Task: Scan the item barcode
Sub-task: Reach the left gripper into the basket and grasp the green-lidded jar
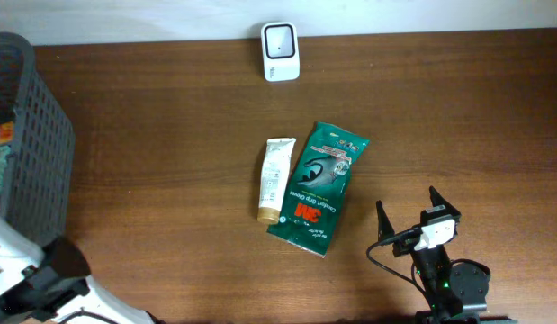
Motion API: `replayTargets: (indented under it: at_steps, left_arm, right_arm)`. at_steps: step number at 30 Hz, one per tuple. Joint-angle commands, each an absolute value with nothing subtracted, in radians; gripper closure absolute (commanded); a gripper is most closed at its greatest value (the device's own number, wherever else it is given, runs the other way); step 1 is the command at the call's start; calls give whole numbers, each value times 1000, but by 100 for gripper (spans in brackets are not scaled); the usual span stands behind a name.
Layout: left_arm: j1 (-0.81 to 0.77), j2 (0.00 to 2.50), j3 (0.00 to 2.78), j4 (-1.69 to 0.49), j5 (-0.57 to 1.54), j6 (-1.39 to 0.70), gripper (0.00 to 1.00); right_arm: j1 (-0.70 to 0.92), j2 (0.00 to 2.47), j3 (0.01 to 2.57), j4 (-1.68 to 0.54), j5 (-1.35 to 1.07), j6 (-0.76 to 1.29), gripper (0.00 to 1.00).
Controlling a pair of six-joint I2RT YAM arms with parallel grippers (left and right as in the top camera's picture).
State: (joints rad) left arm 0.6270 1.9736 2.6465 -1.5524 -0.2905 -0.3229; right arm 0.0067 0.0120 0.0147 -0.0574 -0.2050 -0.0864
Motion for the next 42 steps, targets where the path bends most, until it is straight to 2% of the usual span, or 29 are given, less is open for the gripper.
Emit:
replayTargets:
  at_steps: [1, 8, 18, 28, 30, 31, 33, 35, 36, 38, 42]
  left_arm:
    - [731, 2078, 2651, -1617, -299, -404, 20]
    - [823, 2264, 2651, -1663, -304, -403, 22]
    - [885, 2425, 2650, -1650, -326, -384, 20]
    - [885, 2457, 2645, -1612, -318, -248, 32]
    - [884, 2457, 2627, -1613, -318, -207, 32]
    - [883, 2457, 2621, -1601, -284, -148, 32]
    - [880, 2457, 2619, -1588, -170, -27, 39]
    - [877, 2457, 2619, -1603, -160, -2, 39]
    - [877, 2457, 2619, -1614, -179, -3, 39]
    - [877, 2457, 2618, -1616, -182, -8, 30]
    - [860, 2457, 2569, -1610, -314, -91, 27]
  right_arm:
    - [-1, 6, 6, -56, -214, -90, 2]
    - [-1, 6, 6, -56, -214, -90, 2]
    - [-1, 6, 6, -56, -214, -90, 2]
    - [-1, 6, 6, -56, -214, -90, 2]
    - [-1, 6, 6, -56, -214, -90, 2]
    - [-1, 6, 6, -56, -214, -90, 2]
    - [-1, 6, 6, -56, -214, -90, 2]
    - [-1, 6, 6, -56, -214, -90, 2]
    - [-1, 6, 6, -56, -214, -90, 2]
    - [-1, 6, 6, -56, -214, -90, 2]
    - [-1, 6, 6, -56, -214, -90, 2]
